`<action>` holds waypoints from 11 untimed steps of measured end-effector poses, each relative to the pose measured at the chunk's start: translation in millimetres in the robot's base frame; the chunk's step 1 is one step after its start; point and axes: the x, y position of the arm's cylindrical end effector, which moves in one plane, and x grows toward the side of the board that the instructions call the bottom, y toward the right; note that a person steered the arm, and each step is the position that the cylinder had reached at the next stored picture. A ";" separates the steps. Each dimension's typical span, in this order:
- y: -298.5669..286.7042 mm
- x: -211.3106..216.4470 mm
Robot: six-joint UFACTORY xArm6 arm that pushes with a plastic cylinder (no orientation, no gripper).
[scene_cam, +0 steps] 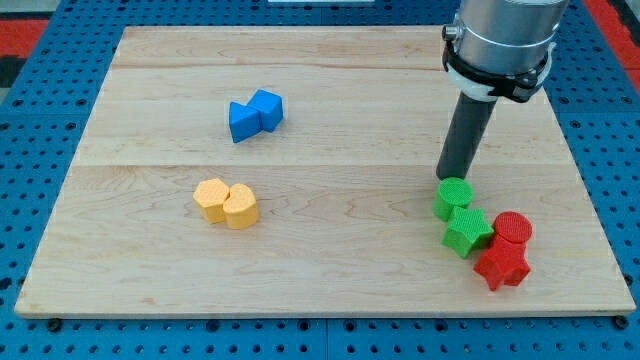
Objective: Slide the green circle right a bit
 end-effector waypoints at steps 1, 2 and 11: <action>-9.9 0.0; -4.5 0.6; -4.3 12.0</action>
